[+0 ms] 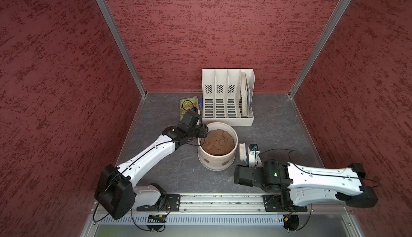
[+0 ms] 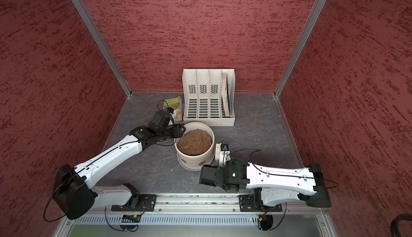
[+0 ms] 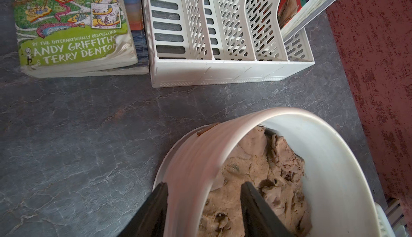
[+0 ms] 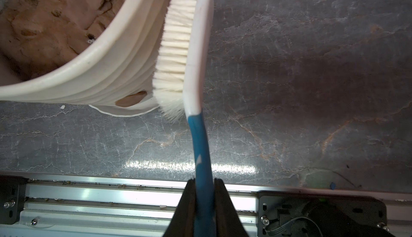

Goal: Scrub the dried mud off the ceramic pot
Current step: Brush off the soil from the pot.

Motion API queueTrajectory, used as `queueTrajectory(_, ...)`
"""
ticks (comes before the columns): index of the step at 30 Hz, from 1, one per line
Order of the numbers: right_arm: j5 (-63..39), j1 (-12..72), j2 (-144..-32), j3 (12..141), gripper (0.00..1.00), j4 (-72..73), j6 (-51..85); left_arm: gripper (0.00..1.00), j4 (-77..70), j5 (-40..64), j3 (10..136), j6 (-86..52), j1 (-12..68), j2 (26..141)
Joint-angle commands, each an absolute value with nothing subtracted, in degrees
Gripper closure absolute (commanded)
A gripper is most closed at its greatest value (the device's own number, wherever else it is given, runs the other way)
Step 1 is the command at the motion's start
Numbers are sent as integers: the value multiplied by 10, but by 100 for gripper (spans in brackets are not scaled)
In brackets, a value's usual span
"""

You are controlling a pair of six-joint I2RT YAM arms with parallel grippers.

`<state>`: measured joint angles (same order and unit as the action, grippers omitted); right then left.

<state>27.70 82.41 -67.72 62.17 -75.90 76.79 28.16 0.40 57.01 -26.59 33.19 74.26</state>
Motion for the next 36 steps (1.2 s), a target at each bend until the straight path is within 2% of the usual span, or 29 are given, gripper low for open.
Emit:
queueTrajectory(1, 295, 830, -665, 622, 100, -751, 782, 46, 268, -9, 556, -275, 337, 739)
queueTrajectory(13, 268, 827, -643, 598, 100, -691, 757, 53, 271, -11, 555, -289, 350, 727)
queueTrajectory(23, 232, 792, -631, 574, 100, -665, 742, 60, 271, -17, 548, -289, 354, 723)
queueTrajectory(36, 194, 747, -651, 560, 100, -601, 701, 80, 264, -15, 537, -281, 359, 724)
